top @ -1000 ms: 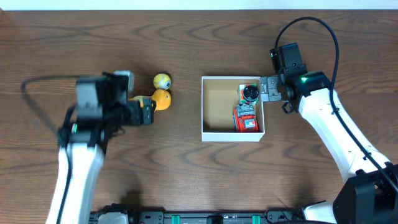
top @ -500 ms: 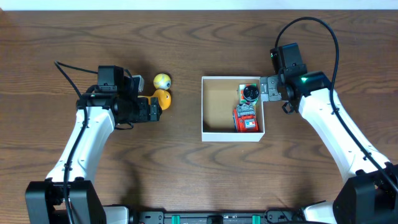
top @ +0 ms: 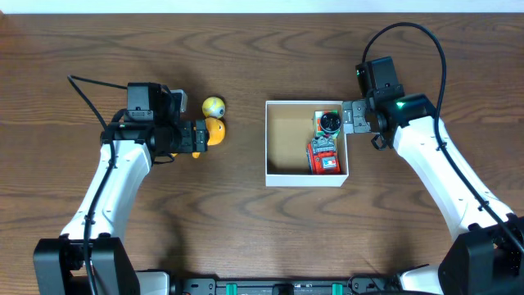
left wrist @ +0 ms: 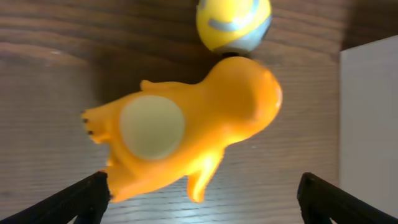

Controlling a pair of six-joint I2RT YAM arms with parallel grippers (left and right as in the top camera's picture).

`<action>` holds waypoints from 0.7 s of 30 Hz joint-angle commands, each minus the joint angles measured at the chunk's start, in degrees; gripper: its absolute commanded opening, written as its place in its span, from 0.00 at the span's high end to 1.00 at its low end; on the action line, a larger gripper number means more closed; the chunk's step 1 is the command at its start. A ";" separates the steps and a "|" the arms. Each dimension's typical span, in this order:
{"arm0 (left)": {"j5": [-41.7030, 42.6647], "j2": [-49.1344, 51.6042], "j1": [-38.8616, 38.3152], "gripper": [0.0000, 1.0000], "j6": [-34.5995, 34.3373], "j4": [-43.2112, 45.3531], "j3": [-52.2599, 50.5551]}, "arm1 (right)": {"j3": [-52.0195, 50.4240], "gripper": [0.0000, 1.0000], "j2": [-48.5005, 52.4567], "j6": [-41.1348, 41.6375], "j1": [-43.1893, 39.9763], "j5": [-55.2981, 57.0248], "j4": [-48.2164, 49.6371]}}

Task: Pack container
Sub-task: 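Move the left gripper to the orange duck and grasp it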

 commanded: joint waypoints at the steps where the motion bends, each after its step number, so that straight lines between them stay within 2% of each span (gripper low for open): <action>1: -2.78 0.24 -0.11 0.05 5.97 0.20 0.83 | 0.94 0.01 -1.03 0.76 -0.35 0.17 -0.02; 12: 0.04 0.35 -1.84 0.03 23.10 2.29 0.28 | 0.94 0.01 -1.03 0.76 -0.35 0.17 -0.02; 21: 0.02 3.19 -4.66 0.00 30.77 5.25 0.02 | 0.94 0.01 -1.03 0.76 -0.35 0.17 -0.02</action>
